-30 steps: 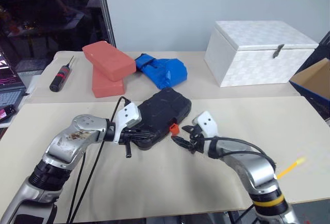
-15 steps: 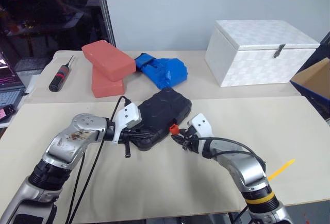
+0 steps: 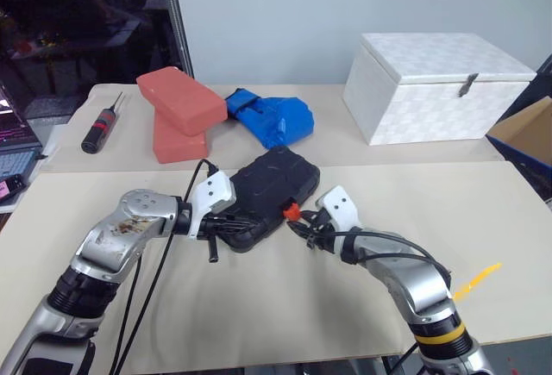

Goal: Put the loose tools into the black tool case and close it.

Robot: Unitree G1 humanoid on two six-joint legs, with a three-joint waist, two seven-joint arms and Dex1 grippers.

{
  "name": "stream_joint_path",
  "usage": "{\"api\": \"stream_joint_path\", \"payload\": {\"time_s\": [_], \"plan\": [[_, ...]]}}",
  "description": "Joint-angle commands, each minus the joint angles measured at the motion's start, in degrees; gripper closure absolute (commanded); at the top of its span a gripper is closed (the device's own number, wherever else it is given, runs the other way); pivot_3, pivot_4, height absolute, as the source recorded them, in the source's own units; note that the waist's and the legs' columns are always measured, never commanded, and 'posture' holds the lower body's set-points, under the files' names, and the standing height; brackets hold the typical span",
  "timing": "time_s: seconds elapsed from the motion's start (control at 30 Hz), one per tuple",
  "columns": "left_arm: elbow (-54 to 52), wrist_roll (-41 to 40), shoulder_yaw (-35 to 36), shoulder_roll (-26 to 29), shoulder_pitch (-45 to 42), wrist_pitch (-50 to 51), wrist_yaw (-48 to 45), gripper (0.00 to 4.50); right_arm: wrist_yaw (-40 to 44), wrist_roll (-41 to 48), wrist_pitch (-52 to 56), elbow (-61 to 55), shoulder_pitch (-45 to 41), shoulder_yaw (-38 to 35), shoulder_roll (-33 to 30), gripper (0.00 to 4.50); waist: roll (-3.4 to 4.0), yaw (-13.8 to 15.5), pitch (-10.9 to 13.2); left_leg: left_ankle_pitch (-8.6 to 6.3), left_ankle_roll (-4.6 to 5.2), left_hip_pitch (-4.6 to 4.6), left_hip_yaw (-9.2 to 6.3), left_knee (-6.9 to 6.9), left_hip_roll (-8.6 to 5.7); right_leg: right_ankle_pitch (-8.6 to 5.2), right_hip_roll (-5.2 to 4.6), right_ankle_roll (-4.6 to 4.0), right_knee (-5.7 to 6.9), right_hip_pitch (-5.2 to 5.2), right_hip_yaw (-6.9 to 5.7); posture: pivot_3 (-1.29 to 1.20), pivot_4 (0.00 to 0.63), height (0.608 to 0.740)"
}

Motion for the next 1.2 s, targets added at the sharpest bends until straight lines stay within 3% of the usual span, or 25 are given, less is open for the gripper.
{"api": "stream_joint_path", "payload": {"time_s": [0.03, 0.2, 0.27, 0.33, 0.57, 0.67, 0.83, 1.0, 1.2], "plan": [[1.2, 2.4, -2.1, 0.3, 0.7, 1.2, 0.5, 4.50, -0.5, -0.4, -1.6, -1.5, -3.9, 0.0, 1.1, 3.34, 0.00, 0.0, 0.0, 0.00, 0.00, 0.00, 0.00, 0.00, 0.00, 0.00, 0.00, 0.00, -0.01, 0.00, 0.00, 0.00, 0.150, 0.740], [0.3, 2.6, -2.7, 0.1, 1.3, 1.6, 0.8, 4.50, 0.4, -1.7, -4.0, 6.5, -6.6, 1.9, 2.6, 3.34, 0.00, -0.3, 0.0, 0.00, 0.00, 0.08, 0.01, 0.02, 0.07, 0.01, 0.12, -0.13, 0.00, 0.06, 0.08, 0.00, 0.150, 0.740], [-0.2, 2.4, -2.7, 0.0, 1.5, 2.0, 1.1, 4.50, 0.1, -2.7, -4.9, 7.4, -6.8, 2.3, 2.6, 2.34, 0.00, -0.3, 0.0, 0.00, 0.00, 0.15, -0.03, 0.02, 0.11, 0.02, 0.19, -0.18, 0.02, 0.08, 0.09, 0.00, 0.150, 0.740], [-0.4, 2.1, -2.5, -0.1, 1.7, 2.6, 1.5, 4.50, 1.2, -1.4, -2.8, 3.9, -5.3, 1.8, 1.4, 1.77, 0.02, -0.3, 0.0, 0.00, 0.00, 0.16, -0.09, 0.01, 0.14, 0.02, 0.26, -0.23, 0.05, 0.08, 0.08, 0.00, 0.150, 0.740], [-0.9, 2.0, -1.9, -0.3, 2.2, 3.8, 2.9, 4.50, 1.1, 3.7, 6.1, -7.0, 1.8, -4.0, -1.6, 1.77, 0.09, 0.0, -0.1, -0.01, 0.02, 0.04, -0.13, -0.11, 0.11, -0.01, 0.24, -0.19, -0.02, 0.02, 0.08, 0.00, 0.150, 0.740], [-0.5, 2.2, -1.9, -0.4, 2.1, 3.7, 3.2, 4.50, 1.2, 6.0, 7.8, -7.1, 2.3, -5.2, -0.6, 2.49, 0.09, -0.1, -0.1, -0.01, 0.01, 0.06, -0.12, -0.09, 0.11, -0.01, 0.24, -0.18, -0.02, 0.04, 0.08, 0.00, 0.150, 0.740], [-0.1, 2.4, -2.0, -0.3, 2.3, 3.3, 3.3, 4.50, -0.3, 3.8, 4.0, 4.1, -5.2, -2.3, 4.1, 4.33, 0.11, -0.4, -0.1, 0.00, 0.01, 0.22, -0.16, -0.08, 0.12, -0.18, 0.31, -0.54, 0.04, 0.06, 0.09, 0.00, 0.150, 0.740], [0.0, 2.6, -2.2, -0.3, 2.9, 2.9, 3.5, 4.50, -0.6, 1.8, -0.1, 10.2, -9.1, -1.3, 6.4, 4.43, 0.13, -1.0, -0.1, 0.01, 0.01, 0.32, -0.19, -0.08, 0.11, -0.16, 0.33, -0.56, 0.04, 0.14, 0.09, 0.00, 0.150, 0.740], [0.2, 2.9, -2.0, -0.5, 4.2, 2.4, 4.1, 4.50, 1.8, 7.0, 2.7, -0.3, -3.2, -4.9, 4.2, 4.43, 0.18, -1.2, -0.1, 0.00, 0.01, 0.18, -0.25, -0.22, 0.09, 0.01, 0.33, -0.27, 0.02, 0.04, 0.10, 0.00, 0.150, 0.740]]}}
